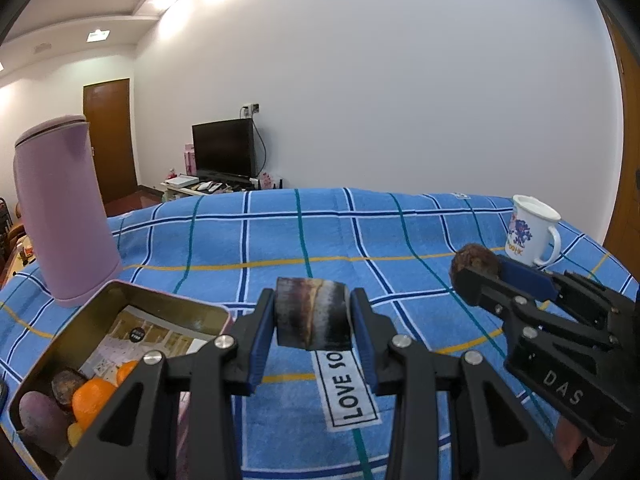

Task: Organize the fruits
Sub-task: 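Lift the wrapped cake and dark fruit and carry them over the pink tin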

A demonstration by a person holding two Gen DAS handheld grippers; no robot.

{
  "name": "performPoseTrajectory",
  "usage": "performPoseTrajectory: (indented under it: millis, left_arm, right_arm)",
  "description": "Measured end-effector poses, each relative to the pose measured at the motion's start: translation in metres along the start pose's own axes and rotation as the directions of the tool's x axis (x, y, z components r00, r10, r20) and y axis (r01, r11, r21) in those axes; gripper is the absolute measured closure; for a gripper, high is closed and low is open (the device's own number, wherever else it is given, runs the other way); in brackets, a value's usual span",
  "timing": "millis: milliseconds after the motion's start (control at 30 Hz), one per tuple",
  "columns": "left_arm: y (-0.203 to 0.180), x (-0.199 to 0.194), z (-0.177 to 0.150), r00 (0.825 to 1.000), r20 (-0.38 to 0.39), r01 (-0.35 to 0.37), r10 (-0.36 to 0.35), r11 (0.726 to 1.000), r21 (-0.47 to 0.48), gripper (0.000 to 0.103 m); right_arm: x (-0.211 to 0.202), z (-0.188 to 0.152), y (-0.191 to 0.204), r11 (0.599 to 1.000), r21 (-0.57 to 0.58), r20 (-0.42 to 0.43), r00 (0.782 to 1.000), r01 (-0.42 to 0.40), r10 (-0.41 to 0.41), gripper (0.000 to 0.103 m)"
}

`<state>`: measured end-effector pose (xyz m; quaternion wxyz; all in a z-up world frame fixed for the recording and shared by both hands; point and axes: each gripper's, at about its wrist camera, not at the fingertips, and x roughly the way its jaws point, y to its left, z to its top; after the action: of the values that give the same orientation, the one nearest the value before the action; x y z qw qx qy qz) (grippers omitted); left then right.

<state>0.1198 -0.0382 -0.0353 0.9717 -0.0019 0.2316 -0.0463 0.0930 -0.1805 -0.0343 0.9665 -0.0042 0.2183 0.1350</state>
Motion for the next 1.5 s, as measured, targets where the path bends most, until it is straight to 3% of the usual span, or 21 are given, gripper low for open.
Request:
performPoseTrajectory:
  millis: [1500]
  left_arm:
    - [0.096, -0.066, -0.032, 0.993, 0.008, -0.12, 0.121, 0.986, -0.115, 0.064]
  right_arm:
    - [-0.005, -0.013, 0.109, 0.972, -0.156, -0.042, 0.984, -0.176, 0.172, 0.063]
